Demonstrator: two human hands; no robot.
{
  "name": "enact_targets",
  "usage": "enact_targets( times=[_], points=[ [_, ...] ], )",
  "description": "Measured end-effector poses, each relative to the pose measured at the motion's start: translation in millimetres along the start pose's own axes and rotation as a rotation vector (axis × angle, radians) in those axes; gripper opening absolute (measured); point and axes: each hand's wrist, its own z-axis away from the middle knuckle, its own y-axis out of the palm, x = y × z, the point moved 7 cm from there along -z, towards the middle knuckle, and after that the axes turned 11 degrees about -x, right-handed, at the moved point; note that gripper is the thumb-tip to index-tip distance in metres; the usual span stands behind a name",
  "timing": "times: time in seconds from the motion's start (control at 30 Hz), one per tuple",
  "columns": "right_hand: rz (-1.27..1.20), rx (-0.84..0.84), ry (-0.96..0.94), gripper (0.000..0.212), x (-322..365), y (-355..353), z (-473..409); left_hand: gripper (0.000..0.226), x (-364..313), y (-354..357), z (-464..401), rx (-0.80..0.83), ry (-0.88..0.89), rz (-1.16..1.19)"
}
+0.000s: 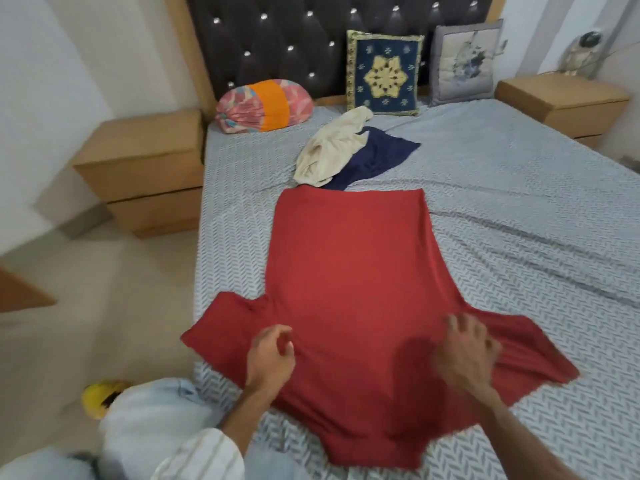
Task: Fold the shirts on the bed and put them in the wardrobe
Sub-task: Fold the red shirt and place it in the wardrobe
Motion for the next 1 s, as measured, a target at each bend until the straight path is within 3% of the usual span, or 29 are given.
enact_targets(
  times=[0.13, 0.27, 0.4, 0.5, 0.57, 0.67, 0.87, 0.93, 1.0],
  points=[
    [-0.227, 0.060, -0.374, 0.030, 166, 12, 53, 0.027, 55, -52, -15, -0.201, -0.203, 0.055],
    [-0.412, 0.231, -0.622, 0.037, 292, 13, 99, 0.042, 105, -73, -36, -0.283, -0.579, 0.067],
    [-0.361, 0.415, -0.713, 0.049, 356, 22, 124, 0.067, 132, -75, -54, -0.282, -0.821, 0.107],
    [-0.376, 0.406, -0.725, 0.031, 368, 33, 129, 0.063, 168, -63, -64, -0.260, -0.984, 0.278],
    [-0.425, 0.412, -0.728, 0.021, 371, 37, 130, 0.045, 181, -60, -71, -0.287, -0.991, 0.404],
    [-0.616, 0.430, -0.739, 0.025, 372, 34, 134, 0.021, 170, -82, -73, -0.433, -0.933, 0.456],
    [-0.699, 0.500, -0.715, 0.023, 365, 34, 134, 0.019, 165, -93, -64, -0.473, -0.871, 0.441],
    [-0.761, 0.579, -0.574, 0.022, 359, 35, 124, 0.018, 161, -96, -66, -0.472, -0.836, 0.436],
    [-0.908, 0.656, -0.300, 0.014, 347, 34, 107, 0.017, 135, -108, -70, -0.461, -0.646, 0.298]
  ],
)
